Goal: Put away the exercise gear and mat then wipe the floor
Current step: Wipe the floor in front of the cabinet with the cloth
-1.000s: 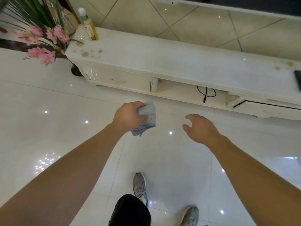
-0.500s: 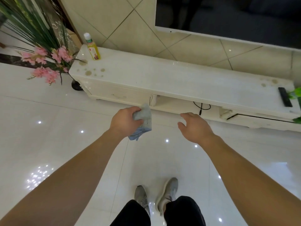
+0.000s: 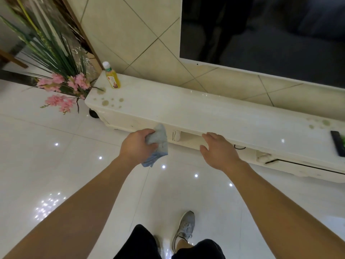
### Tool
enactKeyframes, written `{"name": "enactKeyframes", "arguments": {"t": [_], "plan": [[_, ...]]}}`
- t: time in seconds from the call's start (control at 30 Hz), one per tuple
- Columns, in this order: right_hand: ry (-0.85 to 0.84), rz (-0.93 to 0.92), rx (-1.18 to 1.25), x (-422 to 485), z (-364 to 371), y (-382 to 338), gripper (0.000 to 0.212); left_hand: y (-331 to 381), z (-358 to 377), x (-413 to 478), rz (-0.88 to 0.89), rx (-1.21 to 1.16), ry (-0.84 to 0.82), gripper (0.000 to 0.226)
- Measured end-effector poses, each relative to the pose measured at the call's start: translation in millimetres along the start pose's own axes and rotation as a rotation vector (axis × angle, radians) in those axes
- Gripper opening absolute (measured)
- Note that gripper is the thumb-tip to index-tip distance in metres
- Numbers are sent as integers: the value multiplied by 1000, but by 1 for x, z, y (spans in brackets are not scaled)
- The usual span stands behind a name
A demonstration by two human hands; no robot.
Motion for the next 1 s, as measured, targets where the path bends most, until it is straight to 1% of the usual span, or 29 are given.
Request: {"name": "enactKeyframes", "arguments": {"t": [0.13, 0.2, 0.3, 0.43, 0.57, 0.67, 0.8, 0.9, 1.0], "plan": [[-15, -39, -12, 26, -10, -11, 53, -2, -10, 20, 16, -9, 28, 12], [-34, -48, -16, 38, -12, -20, 53, -8, -16, 31, 14, -20, 30, 12], [-42, -57, -28, 58, -13, -38, 52, -22, -25, 49, 10, -25, 34, 20], [-34, -44, -34, 86, -14, -62, 49, -45, -37, 79, 23, -11, 23, 14], [-28, -24, -31, 117, -8, -86, 51, -65, -58, 106, 61, -25, 54, 10], [0, -18, -24, 136, -10, -106, 51, -79, -76, 124, 81, -42, 44, 13], [34, -23, -3, 156, -15, -126, 50, -89, -96, 147, 91, -38, 37, 26], [44, -13, 12, 174, -18, -132, 50, -92, -102, 168, 98, -16, 18, 22], [75, 3, 44, 196, -23, -130, 50, -93, -104, 191, 88, 4, 11, 23]]}}
Point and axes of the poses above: each hand's wrist, its own x-axis towards the middle knuckle, its own z-axis out of the palm, y = z × x, the point moved 5 cm from there along x, towards the middle knuckle, and after that the axes turned 10 degrees about x, right-handed, at the moved point
